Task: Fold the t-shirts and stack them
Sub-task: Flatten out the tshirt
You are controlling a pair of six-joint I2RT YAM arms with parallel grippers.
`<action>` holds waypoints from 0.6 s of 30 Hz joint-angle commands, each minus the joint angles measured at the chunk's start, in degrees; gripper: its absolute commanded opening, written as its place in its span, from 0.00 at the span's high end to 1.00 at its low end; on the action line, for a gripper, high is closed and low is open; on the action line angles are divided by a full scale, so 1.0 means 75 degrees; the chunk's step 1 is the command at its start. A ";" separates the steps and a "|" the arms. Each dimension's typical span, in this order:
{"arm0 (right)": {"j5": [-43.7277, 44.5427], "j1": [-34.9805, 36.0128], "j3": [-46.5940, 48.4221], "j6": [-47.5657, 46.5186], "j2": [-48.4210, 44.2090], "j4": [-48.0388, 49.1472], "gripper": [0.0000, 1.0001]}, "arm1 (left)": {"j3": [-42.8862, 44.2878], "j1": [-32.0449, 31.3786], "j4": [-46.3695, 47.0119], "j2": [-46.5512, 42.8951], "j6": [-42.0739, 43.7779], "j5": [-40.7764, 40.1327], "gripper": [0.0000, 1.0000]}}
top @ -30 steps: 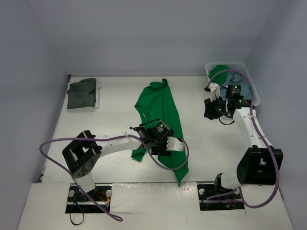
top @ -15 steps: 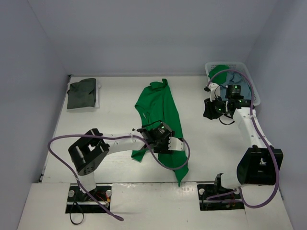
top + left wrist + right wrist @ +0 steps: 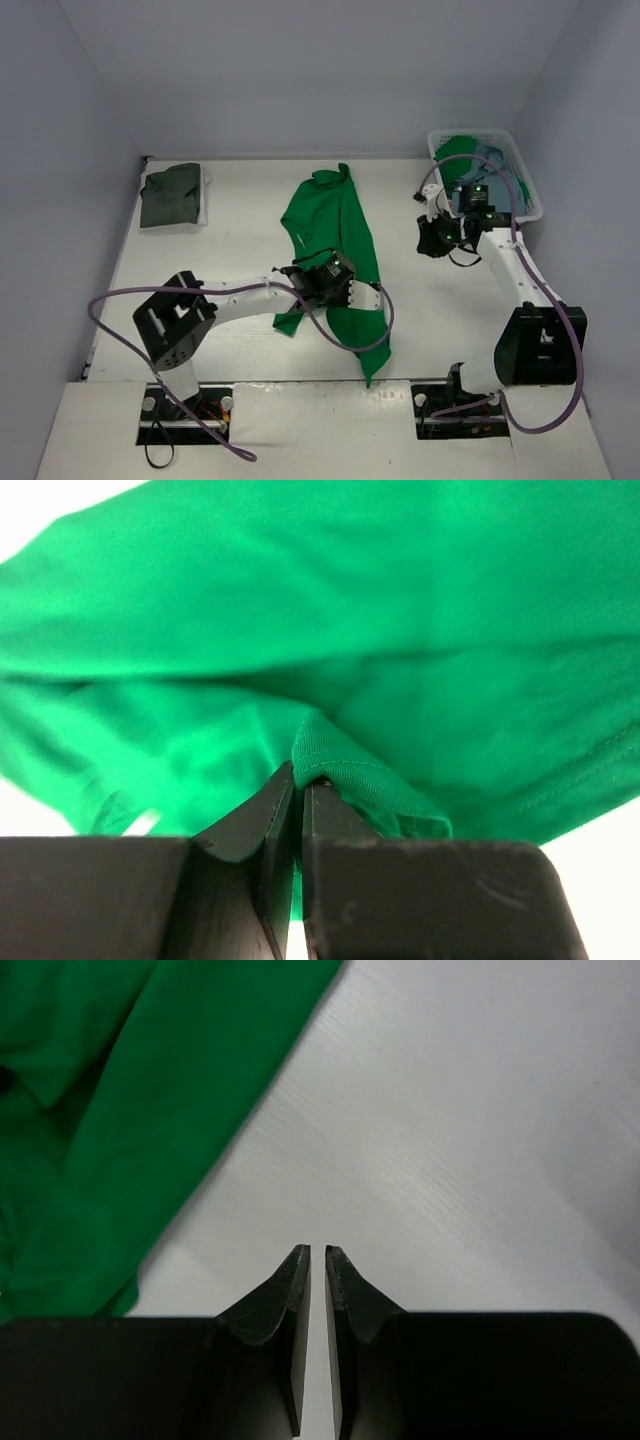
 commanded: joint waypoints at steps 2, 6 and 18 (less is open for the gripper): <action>0.0609 0.1208 -0.0379 -0.0421 -0.0187 0.0039 0.92 | 0.0942 0.0510 -0.0432 -0.1368 0.0410 -0.0530 1.00; 0.0727 0.2509 -0.0555 -0.0293 -0.0492 -0.0020 0.93 | 0.1492 0.1202 -0.0983 -0.1825 0.0446 -0.0448 1.00; 0.0317 0.4667 -0.0169 -0.0082 -0.1805 0.0250 0.86 | 0.2735 0.2468 -0.1593 -0.1582 -0.0362 0.0348 1.00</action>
